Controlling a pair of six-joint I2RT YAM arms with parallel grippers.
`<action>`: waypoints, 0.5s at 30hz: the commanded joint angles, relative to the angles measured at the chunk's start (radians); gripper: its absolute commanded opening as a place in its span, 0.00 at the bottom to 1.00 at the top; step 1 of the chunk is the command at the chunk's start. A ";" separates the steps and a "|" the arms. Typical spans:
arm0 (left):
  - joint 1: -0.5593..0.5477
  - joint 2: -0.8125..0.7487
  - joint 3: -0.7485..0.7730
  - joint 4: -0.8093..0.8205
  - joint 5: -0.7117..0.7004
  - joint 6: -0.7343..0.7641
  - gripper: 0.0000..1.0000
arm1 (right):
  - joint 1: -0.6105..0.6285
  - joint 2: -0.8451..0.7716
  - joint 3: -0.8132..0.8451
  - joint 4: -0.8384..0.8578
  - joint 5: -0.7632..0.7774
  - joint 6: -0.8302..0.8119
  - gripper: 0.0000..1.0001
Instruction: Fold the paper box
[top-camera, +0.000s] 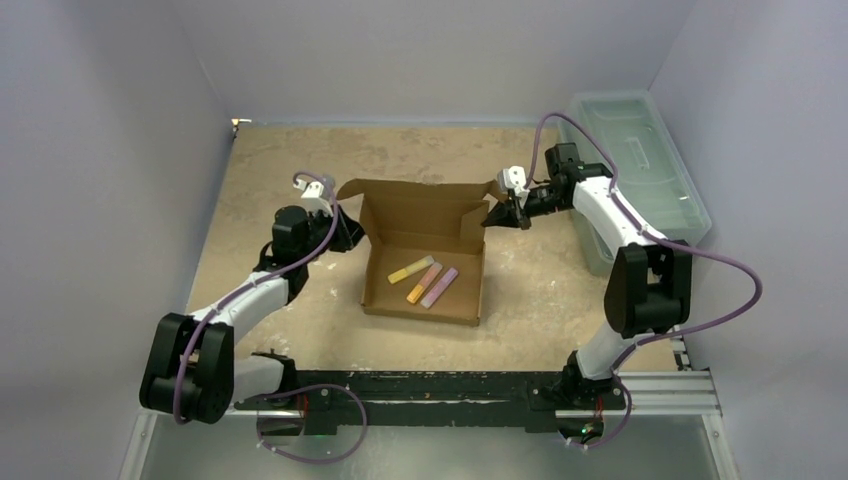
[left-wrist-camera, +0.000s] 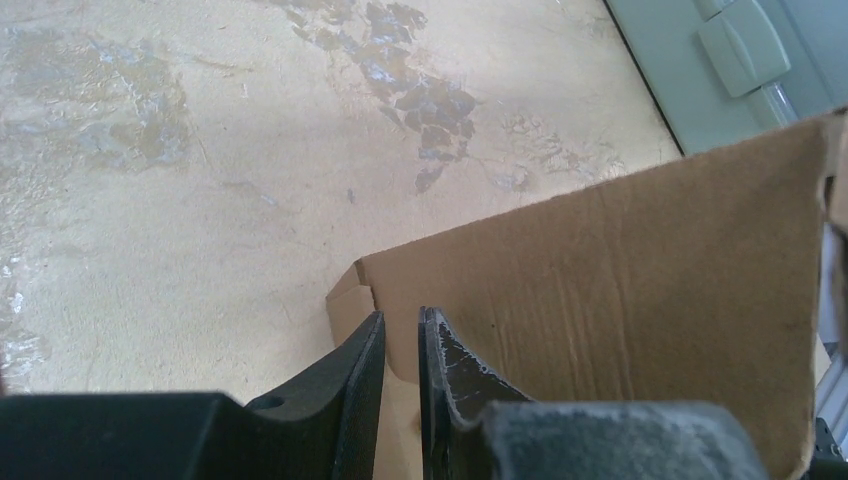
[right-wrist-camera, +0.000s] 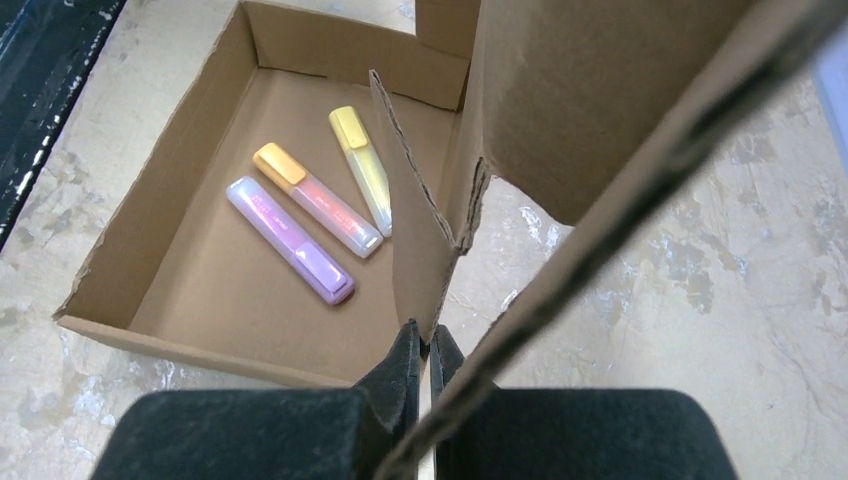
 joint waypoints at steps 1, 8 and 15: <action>0.002 0.009 -0.008 0.030 0.015 -0.011 0.17 | 0.007 -0.028 -0.021 -0.001 0.077 -0.018 0.00; 0.003 0.012 -0.011 0.031 0.026 -0.008 0.17 | 0.009 -0.038 -0.029 0.012 0.095 -0.019 0.04; 0.003 0.008 -0.017 0.027 0.029 -0.008 0.17 | 0.010 -0.061 -0.050 0.051 0.113 0.003 0.07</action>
